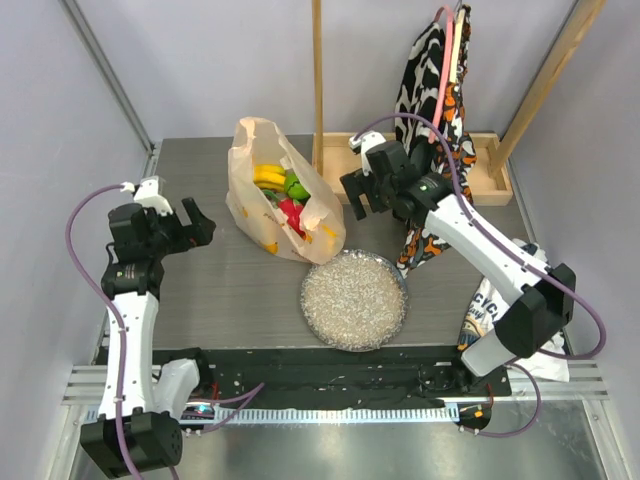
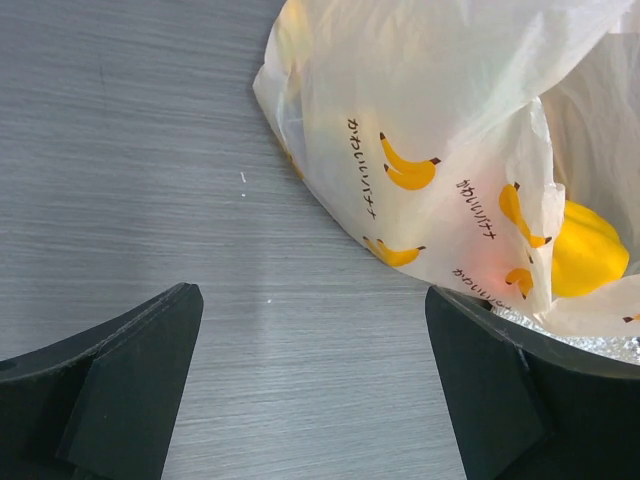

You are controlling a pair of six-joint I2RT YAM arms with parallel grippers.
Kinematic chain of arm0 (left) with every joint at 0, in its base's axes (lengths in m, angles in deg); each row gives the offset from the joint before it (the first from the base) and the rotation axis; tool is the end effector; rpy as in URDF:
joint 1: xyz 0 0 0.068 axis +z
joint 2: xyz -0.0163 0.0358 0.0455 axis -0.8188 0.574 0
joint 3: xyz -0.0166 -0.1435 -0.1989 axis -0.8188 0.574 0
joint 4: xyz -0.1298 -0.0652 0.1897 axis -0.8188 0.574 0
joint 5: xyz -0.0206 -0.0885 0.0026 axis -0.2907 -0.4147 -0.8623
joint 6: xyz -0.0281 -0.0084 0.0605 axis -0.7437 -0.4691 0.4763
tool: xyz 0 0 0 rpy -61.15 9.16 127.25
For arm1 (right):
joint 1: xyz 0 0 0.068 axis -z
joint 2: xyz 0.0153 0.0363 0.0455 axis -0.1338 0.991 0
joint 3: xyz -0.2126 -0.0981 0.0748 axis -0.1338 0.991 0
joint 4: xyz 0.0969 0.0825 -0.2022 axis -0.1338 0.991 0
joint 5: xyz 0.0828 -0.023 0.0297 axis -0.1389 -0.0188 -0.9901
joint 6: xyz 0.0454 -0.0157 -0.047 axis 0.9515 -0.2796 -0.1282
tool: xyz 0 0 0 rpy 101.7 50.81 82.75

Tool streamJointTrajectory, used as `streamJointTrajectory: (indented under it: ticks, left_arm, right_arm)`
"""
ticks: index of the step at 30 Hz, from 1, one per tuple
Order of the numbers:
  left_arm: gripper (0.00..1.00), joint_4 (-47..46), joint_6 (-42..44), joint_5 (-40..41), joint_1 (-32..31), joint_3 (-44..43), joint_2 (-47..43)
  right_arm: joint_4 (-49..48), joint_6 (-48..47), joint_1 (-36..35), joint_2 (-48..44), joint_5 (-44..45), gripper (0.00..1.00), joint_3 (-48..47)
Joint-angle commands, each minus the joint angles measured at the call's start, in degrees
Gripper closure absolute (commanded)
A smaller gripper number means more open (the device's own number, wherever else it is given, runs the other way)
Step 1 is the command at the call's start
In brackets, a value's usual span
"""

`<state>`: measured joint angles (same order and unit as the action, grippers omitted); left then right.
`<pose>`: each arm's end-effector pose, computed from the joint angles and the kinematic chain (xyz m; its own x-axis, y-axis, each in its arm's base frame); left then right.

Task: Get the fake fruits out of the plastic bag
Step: Adjust the distractor at the center of the board.

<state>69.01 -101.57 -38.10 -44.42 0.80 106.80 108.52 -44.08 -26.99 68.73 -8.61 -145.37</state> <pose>0.1968 0.0196 0.3003 -0.4580 -0.2931 -0.8392 0.0018 0.9438 -0.3306 0.2764 0.1742 0.3259 -0.5128 -0.3999 -0.7597 -0.4033 0.8934 -0.1980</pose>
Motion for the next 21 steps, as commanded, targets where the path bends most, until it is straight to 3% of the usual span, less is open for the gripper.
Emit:
streamJointTrajectory:
  ticks: [1,4,7,12,16,21]
  left_arm:
    - [0.01,-0.8,-3.6,-4.0,2.0,-2.2,0.9]
    - [0.01,-1.2,-4.0,-4.3,2.4,-2.9,1.3]
    - [0.02,-2.1,-4.1,-5.5,2.4,-3.1,2.0]
    - [0.04,-4.0,-7.3,-16.5,2.0,-5.1,2.8]
    - [0.04,-4.7,-6.6,-20.5,2.0,-6.1,3.3]
    - [0.04,-4.8,-7.2,-23.4,1.1,-7.3,4.5]
  right_arm:
    - [-8.2,1.2,-0.7,2.7,-2.3,0.03,-1.7]
    - [-7.1,-4.6,-0.7,6.7,-4.4,0.06,-8.4]
    - [-6.4,-4.3,-0.5,12.1,1.4,0.12,-19.1]
    - [-10.1,-3.1,2.8,18.4,5.8,0.14,-29.1]
    - [-11.3,-2.5,10.0,24.9,7.9,0.14,-36.7]
    - [-15.3,-4.9,18.1,28.4,14.5,0.14,-37.9]
